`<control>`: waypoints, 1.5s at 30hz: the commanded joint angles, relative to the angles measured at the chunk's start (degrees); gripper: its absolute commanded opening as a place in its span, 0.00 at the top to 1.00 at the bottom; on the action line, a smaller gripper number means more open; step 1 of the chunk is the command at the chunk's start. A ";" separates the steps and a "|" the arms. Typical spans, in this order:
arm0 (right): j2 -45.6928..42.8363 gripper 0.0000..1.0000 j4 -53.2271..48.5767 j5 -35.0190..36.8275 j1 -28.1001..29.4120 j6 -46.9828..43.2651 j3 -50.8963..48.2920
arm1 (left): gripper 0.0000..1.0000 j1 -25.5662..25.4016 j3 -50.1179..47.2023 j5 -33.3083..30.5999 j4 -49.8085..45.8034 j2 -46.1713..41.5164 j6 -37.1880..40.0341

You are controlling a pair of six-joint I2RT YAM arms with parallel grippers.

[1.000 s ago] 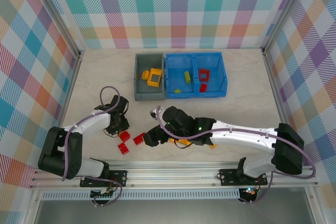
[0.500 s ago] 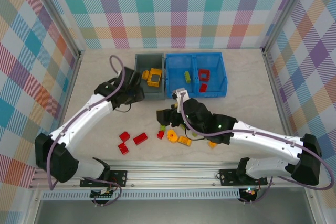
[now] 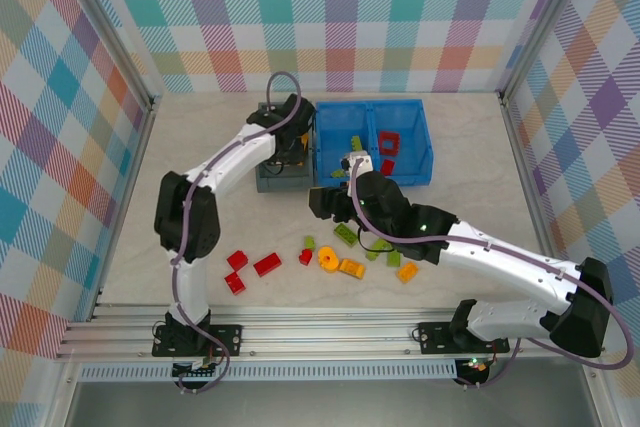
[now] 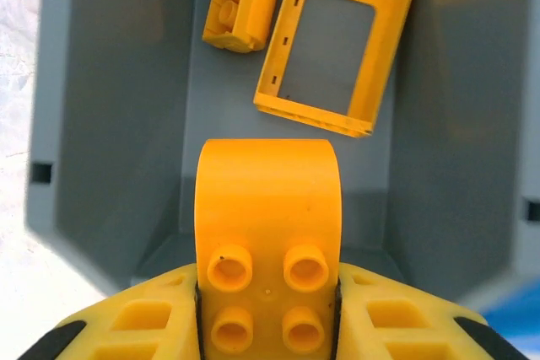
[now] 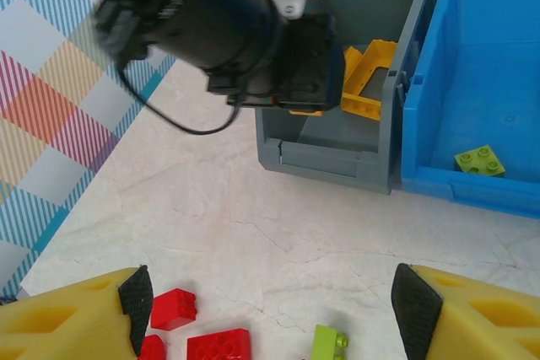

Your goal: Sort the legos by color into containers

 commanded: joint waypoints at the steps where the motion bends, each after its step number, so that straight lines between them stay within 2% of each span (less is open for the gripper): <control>1: -2.77 0.23 1.28 -1.87 -0.29 -0.94 -0.85 | 0.67 1.24 4.18 -3.20 -3.90 3.04 1.41; 7: -4.59 0.23 0.01 -2.25 -0.58 -0.84 -1.94 | 0.60 1.99 5.33 -3.88 -4.22 6.79 0.98; 12: -4.87 0.22 -1.44 -2.53 -0.84 -0.59 -2.69 | 0.43 1.71 4.20 -3.32 -3.84 5.66 0.68; 20: -6.03 0.23 -5.38 -2.62 -0.96 0.99 -4.89 | 0.41 0.03 4.06 -2.29 -4.13 -3.66 0.06; 26: -6.91 0.26 -13.84 -0.44 -0.92 0.58 -3.64 | 0.37 -2.91 -2.70 -1.14 -2.48 -18.90 -2.96; 28: -5.14 0.30 -17.00 -2.51 -0.72 0.19 -1.71 | 0.37 -5.18 -6.71 -0.99 -1.99 -24.84 -3.19; 31: 0.54 0.30 -17.79 -6.01 3.25 -2.26 0.92 | 0.36 -8.65 -15.95 -0.22 -1.49 -35.57 -5.39; 34: 9.23 0.29 -14.53 -11.41 8.50 -6.46 2.79 | 0.35 -11.01 -26.35 -0.58 -2.86 -48.51 -11.53; 38: 22.29 0.20 -14.04 -16.62 12.38 -14.22 8.77 | 0.34 -11.53 -37.61 -2.21 -8.97 -66.15 -18.69; 41: 31.41 0.14 -17.83 -15.63 12.62 -15.50 15.69 | 0.34 -11.54 -42.43 -3.17 -13.32 -77.42 -22.47; 43: 36.38 0.10 -19.93 -16.03 12.62 -15.69 19.98 | 0.34 -11.53 -43.95 -3.74 -15.27 -82.44 -23.88; 44: 39.01 0.02 -21.37 -15.75 12.63 -15.03 22.33 | 0.34 -11.53 -44.19 -4.35 -16.50 -84.35 -24.46; 45: 41.43 0.00 -23.00 -15.17 12.65 -14.30 24.63 | 0.34 -11.52 -44.32 -4.60 -17.19 -85.77 -24.62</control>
